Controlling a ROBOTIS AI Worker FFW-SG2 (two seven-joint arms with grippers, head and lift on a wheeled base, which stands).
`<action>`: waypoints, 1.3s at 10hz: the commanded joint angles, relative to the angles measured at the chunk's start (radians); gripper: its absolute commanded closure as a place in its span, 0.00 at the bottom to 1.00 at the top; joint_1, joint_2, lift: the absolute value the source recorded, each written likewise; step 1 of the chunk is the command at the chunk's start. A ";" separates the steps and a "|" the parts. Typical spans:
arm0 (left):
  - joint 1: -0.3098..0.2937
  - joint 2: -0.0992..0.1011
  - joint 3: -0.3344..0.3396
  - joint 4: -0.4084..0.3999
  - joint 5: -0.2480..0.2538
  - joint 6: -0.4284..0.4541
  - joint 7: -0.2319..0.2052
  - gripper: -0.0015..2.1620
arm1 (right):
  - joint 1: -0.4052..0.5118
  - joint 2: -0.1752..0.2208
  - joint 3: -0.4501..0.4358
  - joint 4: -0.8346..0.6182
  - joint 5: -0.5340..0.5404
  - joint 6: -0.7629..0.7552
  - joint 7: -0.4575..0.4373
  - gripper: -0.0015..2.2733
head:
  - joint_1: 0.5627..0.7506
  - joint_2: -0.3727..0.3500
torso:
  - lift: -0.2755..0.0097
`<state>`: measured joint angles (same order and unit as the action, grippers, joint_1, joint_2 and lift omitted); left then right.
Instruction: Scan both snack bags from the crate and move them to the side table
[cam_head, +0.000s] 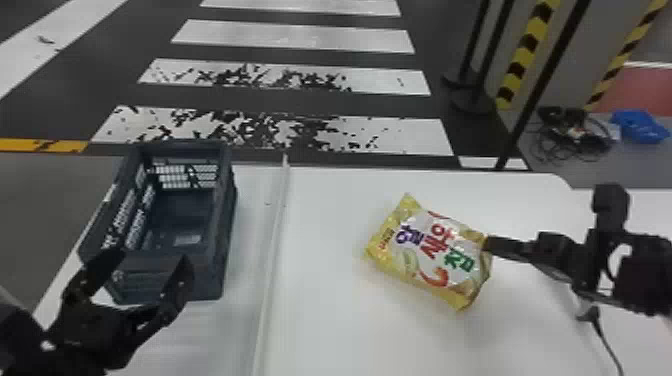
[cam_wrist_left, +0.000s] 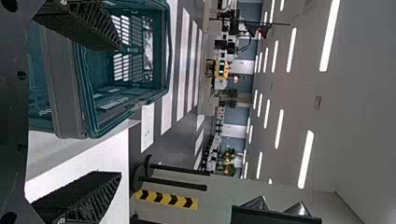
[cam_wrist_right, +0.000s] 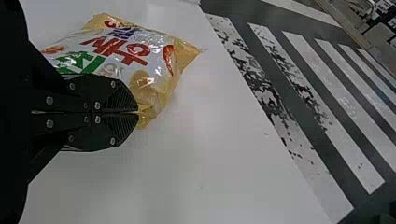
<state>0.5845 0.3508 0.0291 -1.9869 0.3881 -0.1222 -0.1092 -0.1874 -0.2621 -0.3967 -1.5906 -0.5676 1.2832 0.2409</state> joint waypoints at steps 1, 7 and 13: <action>0.000 -0.001 0.000 0.000 0.000 0.002 0.000 0.02 | 0.019 -0.014 0.022 -0.108 0.064 -0.029 -0.040 0.98 | 0.70 0.40 | 0.62; -0.005 -0.004 0.000 0.014 0.000 0.005 0.003 0.02 | 0.158 -0.031 0.389 -0.520 0.577 -0.130 -0.227 0.98 | 0.70 0.36 | 0.62; -0.008 0.005 -0.002 0.022 0.000 0.005 0.005 0.02 | 0.206 -0.170 0.918 -0.436 1.207 -0.222 -0.512 0.98 | 0.70 0.44 | 0.62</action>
<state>0.5773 0.3548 0.0287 -1.9649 0.3881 -0.1172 -0.1043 0.0155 -0.4222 0.4845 -2.0489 0.6008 1.0629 -0.2693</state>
